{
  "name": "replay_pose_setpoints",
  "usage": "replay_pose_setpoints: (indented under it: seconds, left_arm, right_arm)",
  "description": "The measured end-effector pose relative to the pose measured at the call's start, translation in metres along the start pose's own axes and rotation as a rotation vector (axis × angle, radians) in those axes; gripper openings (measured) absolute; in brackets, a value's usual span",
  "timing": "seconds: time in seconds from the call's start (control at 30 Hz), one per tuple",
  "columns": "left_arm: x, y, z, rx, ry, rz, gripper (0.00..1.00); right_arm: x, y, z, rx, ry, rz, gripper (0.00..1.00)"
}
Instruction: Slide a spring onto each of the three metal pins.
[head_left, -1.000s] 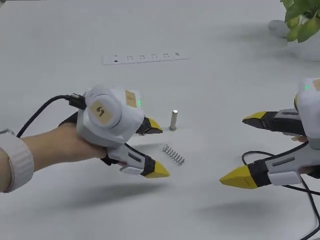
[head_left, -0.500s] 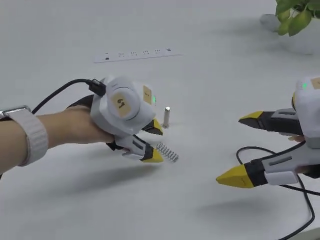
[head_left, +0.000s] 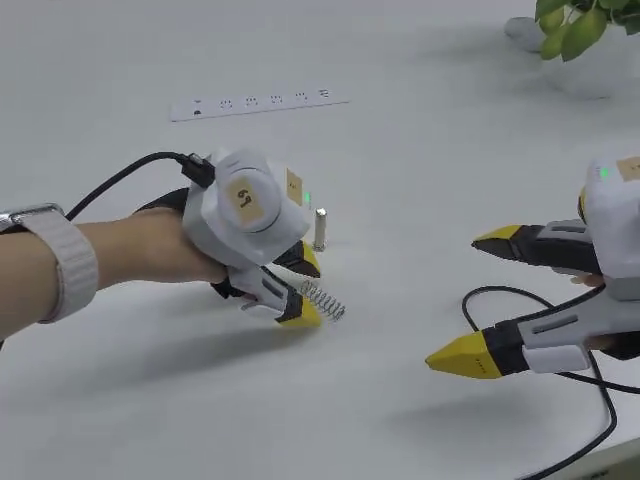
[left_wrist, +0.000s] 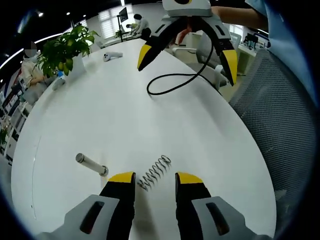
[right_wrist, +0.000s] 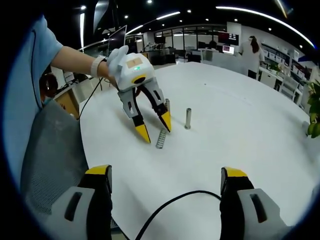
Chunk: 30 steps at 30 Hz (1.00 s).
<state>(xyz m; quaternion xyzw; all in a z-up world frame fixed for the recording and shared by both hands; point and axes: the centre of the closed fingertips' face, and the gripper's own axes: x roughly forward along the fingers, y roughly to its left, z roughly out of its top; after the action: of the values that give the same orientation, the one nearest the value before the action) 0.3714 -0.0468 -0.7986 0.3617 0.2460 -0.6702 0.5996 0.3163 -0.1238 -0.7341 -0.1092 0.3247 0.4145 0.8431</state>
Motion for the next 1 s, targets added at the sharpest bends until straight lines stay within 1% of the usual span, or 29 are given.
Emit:
replay_pose_setpoints:
  seconds: [0.23, 0.33, 0.43, 0.57, 0.77, 0.87, 0.93, 1.0]
  left_arm:
    - [-0.002, -0.001, -0.005, -0.009, 0.014, -0.009, 0.21]
    - [-0.002, -0.002, -0.007, -0.014, 0.021, -0.012, 0.17]
    - [-0.002, -0.001, -0.008, -0.013, 0.028, -0.011, 0.09]
    - [-0.002, -0.001, -0.009, -0.019, 0.035, -0.013, 0.03]
    - [-0.004, -0.002, -0.010, -0.041, 0.038, -0.009, 0.03]
    - [-0.007, -0.001, -0.010, -0.066, 0.035, 0.004, 0.03]
    - [-0.010, -0.002, -0.010, -0.088, 0.026, 0.008, 0.03]
    - [-0.012, -0.003, -0.012, -0.112, 0.016, 0.024, 0.03]
  right_arm:
    - [0.001, 0.001, -0.002, 0.007, -0.001, 0.004, 0.88]
    - [0.002, 0.001, -0.001, 0.008, -0.001, 0.007, 0.88]
    - [0.003, 0.002, 0.000, 0.008, -0.003, 0.009, 0.88]
    - [0.002, 0.001, 0.000, 0.007, -0.004, 0.009, 0.88]
    - [0.002, 0.001, 0.002, 0.005, -0.006, 0.010, 0.88]
    - [0.003, 0.003, 0.002, 0.001, -0.008, 0.011, 0.88]
    - [0.003, 0.004, 0.002, -0.001, -0.006, 0.014, 0.88]
    - [0.004, 0.005, 0.002, 0.000, -0.005, 0.017, 0.88]
